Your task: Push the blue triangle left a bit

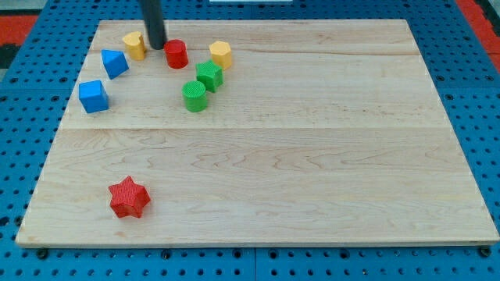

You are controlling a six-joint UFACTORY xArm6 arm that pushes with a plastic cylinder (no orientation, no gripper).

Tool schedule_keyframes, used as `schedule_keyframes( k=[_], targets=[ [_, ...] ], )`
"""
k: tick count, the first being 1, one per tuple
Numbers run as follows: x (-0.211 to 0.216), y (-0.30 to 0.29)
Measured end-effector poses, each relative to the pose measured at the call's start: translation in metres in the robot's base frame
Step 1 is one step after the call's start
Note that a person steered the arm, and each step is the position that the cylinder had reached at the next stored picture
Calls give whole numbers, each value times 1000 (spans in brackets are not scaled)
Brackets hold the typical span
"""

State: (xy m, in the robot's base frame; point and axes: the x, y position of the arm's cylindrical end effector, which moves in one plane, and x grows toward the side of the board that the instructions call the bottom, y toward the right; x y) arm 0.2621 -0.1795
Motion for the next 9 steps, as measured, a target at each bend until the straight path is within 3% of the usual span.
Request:
schedule_keyframes(
  k=[2,3,5,8,9],
  targets=[
    [-1,-49],
    [-17,-20],
    [-53,-23],
    [50,-17],
    [50,-32]
  ],
)
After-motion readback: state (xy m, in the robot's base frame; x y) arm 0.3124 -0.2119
